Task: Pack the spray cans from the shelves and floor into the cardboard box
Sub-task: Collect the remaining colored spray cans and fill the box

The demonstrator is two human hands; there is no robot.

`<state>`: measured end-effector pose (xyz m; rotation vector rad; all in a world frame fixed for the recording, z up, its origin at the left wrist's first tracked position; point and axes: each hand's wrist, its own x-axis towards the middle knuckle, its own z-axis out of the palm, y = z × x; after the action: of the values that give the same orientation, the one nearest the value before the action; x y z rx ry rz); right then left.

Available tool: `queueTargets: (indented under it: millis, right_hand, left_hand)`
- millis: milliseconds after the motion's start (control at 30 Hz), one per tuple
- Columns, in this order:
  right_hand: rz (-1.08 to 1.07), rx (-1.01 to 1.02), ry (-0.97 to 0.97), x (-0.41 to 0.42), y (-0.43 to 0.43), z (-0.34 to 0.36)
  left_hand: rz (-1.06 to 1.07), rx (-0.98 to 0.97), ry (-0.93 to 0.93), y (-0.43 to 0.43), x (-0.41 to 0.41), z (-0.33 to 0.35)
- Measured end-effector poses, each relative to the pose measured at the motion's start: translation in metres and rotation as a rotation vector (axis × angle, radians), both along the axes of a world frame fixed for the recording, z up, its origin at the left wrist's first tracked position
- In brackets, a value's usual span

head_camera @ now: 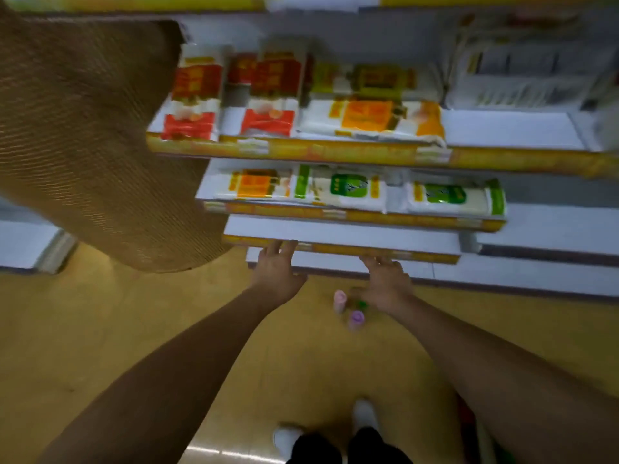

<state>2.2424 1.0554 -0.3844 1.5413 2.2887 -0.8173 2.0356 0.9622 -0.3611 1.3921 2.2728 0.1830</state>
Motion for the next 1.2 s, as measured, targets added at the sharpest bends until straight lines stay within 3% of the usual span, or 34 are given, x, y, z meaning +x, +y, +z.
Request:
queueTargets:
  millis: [300, 633, 833, 1033, 1200]
  right_hand:
    - [-0.122, -0.100, -0.056, 0.071, -0.006, -0.129]
    - [-0.374, -0.243, -0.010, 0.063, -0.012, -0.415]
    - [-0.671, -0.195, 0.221, 0.044, -0.005, -0.546]
    - [-0.784, -0.042, 0.494, 0.023, 0.001, -0.622]
    - [-0.904, 0.051, 0.569, 0.031, -0.008, -0.614]
  left_hand:
    - [-0.024, -0.146, -0.127, 0.012, 0.055, -0.144]
    - [0.149, -0.142, -0.271, 0.067, 0.038, -0.423]
    - [0.102, -0.060, -0.301, 0.107, 0.038, -0.556]
    - [0.152, 0.121, -0.455, 0.125, 0.062, -0.621]
    - [0.152, 0.152, -0.411, 0.129, 0.072, -0.610]
